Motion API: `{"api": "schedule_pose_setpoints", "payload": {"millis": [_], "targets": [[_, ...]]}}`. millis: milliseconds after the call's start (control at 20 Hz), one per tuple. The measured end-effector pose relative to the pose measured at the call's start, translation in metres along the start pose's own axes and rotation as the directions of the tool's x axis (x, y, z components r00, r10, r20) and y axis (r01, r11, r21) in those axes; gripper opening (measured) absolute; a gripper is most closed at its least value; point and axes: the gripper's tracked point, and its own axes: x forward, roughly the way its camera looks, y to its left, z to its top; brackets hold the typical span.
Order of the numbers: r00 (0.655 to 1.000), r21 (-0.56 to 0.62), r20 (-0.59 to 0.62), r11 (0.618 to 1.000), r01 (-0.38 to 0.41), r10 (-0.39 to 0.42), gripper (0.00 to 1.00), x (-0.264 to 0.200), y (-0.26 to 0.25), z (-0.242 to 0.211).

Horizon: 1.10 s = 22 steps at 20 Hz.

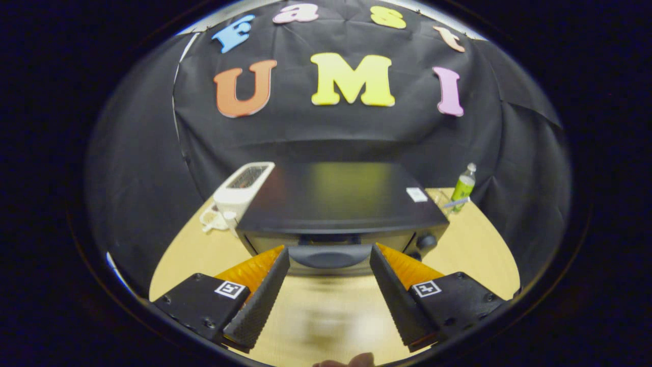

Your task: Open the toaster oven, put the food inside, and close the toaster oven door.

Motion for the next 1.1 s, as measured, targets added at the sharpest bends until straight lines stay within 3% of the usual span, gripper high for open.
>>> {"api": "schedule_pose_setpoints", "payload": {"millis": [200,400,750,1100], "targets": [[0.987,0.010,0.158,0.999,-0.033,0.031,1.00,-0.061,-0.001,0.089],[0.966,-0.006,0.259,1.000,-0.026,0.027,1.00,-0.113,-0.010,0.125],[0.933,-0.002,0.361,1.000,0.006,-0.004,1.00,-0.195,-0.022,0.124],[0.923,0.049,0.385,0.999,0.010,-0.028,1.00,-0.224,-0.033,0.100]]}}
